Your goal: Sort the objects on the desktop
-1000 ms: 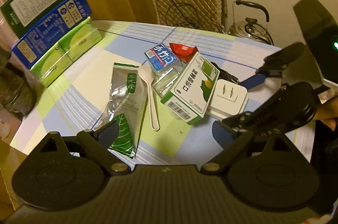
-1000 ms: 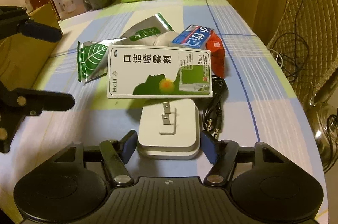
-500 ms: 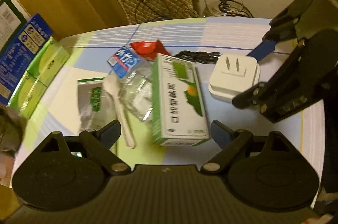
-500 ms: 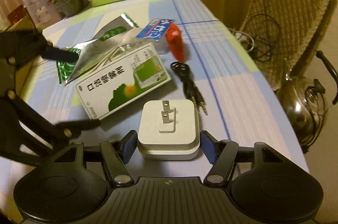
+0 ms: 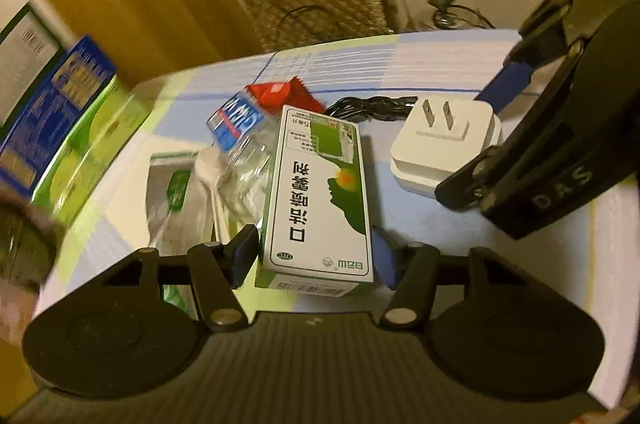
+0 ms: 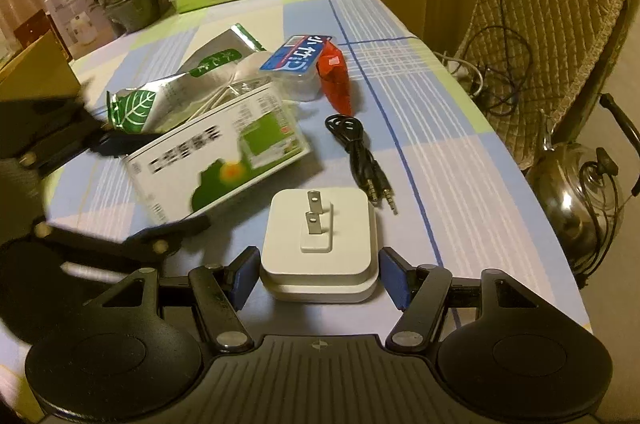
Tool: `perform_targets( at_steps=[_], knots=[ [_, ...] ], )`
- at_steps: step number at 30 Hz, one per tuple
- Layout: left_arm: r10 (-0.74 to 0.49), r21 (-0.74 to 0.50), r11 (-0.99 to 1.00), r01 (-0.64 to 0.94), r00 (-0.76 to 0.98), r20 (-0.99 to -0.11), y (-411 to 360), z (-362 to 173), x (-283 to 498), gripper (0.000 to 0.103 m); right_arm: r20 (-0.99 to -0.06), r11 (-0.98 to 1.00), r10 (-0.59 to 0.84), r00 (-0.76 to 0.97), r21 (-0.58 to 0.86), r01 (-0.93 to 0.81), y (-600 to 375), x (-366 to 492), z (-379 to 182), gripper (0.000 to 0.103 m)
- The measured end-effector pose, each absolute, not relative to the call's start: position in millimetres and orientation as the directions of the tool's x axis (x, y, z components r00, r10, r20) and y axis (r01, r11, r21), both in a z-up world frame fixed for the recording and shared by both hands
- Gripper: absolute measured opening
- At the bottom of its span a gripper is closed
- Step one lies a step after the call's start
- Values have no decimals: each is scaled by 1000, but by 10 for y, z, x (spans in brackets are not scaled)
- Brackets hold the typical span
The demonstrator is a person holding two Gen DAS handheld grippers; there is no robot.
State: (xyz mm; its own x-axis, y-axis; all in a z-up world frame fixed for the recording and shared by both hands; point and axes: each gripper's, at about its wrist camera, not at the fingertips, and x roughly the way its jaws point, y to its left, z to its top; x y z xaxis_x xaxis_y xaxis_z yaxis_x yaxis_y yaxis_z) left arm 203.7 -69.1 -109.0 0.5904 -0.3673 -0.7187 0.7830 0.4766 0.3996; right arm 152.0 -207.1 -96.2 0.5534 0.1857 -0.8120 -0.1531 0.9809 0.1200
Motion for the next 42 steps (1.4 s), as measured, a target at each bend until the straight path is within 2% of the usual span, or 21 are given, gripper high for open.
perform_targets(
  at_steps=[6, 9, 11, 17, 22, 34, 36, 42],
  knots=[
    [-261, 267, 704, 658, 589, -764, -346, -926, 1734, 54, -816, 970, 227, 532, 140, -200, -1999, 1412, -984, 62],
    [-240, 148, 805, 574, 544, -804, -152, -883, 1667, 54, -815, 965, 232, 530, 127, -228, -1918, 1351, -1004, 62],
    [-238, 112, 834, 540, 536, -810, -61, -893, 1615, 52, -813, 965, 234, 533, 129, -226, -1892, 1341, -1016, 62],
    [-237, 123, 840, 529, 561, -793, -28, -924, 1569, 52, -810, 968, 220, 544, 112, -224, -1871, 1341, -1042, 69],
    [-251, 109, 839, 533, 557, -792, -52, -1006, 1662, 53, -802, 970, 218, 556, 115, -214, -1893, 1366, -1051, 70],
    [-286, 38, 852, 522, 525, -801, -41, -1127, 1835, 52, -789, 969, 199, 581, 69, -238, -1809, 1388, -1077, 69],
    [-283, 26, 862, 506, 523, -804, -36, -1127, 1848, 51, -787, 967, 192, 586, 51, -248, -1786, 1379, -1083, 62],
    [-268, -1, 894, 448, 533, -803, -11, -1116, 1852, 51, -783, 967, 205, 587, 69, -246, -1813, 1361, -1062, 62]
  ],
)
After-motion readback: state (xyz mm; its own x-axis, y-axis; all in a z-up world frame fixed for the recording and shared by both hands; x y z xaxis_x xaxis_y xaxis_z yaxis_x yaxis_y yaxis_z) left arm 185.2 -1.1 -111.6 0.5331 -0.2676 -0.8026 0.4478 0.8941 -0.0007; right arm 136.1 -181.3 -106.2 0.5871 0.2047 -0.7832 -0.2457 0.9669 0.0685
